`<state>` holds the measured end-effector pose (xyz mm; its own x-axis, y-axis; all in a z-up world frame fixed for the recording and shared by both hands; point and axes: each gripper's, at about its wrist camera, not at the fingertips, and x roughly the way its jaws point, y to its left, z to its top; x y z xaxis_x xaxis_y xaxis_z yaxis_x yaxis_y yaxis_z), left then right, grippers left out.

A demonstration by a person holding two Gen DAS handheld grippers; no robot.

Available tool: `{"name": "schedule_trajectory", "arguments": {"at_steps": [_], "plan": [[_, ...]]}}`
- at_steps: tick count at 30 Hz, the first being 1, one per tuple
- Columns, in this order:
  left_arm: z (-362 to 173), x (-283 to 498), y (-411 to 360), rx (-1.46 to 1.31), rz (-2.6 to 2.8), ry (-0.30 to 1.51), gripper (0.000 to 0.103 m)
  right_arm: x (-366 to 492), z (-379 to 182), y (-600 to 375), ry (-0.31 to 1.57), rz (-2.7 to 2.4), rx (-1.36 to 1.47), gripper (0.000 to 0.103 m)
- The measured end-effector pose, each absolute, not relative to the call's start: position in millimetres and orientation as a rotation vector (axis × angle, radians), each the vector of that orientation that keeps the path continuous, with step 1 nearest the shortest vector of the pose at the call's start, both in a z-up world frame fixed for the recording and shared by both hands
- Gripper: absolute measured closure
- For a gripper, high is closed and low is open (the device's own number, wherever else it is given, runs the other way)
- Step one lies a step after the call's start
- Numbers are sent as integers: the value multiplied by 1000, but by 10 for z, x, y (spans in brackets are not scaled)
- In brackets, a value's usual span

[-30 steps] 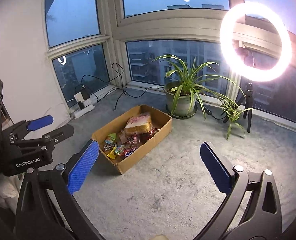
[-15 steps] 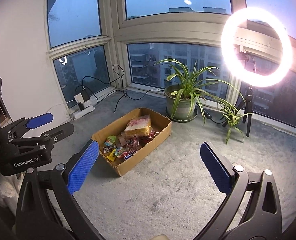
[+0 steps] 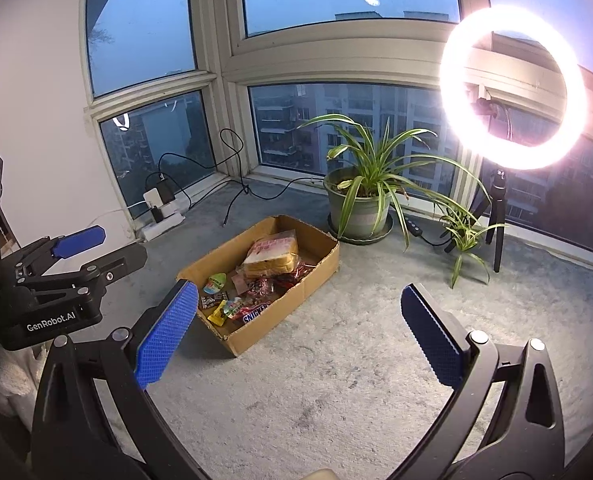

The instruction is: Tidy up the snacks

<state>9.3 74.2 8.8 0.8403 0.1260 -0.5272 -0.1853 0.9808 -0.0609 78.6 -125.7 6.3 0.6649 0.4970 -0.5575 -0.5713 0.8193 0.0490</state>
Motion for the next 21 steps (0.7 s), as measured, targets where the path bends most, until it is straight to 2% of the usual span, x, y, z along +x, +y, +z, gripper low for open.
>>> {"name": "schedule_trajectory", "arguments": {"at_steps": [21], "plan": [[45, 152, 742, -115, 169, 558, 22, 884, -43, -1311, 626, 591, -93, 0]]}}
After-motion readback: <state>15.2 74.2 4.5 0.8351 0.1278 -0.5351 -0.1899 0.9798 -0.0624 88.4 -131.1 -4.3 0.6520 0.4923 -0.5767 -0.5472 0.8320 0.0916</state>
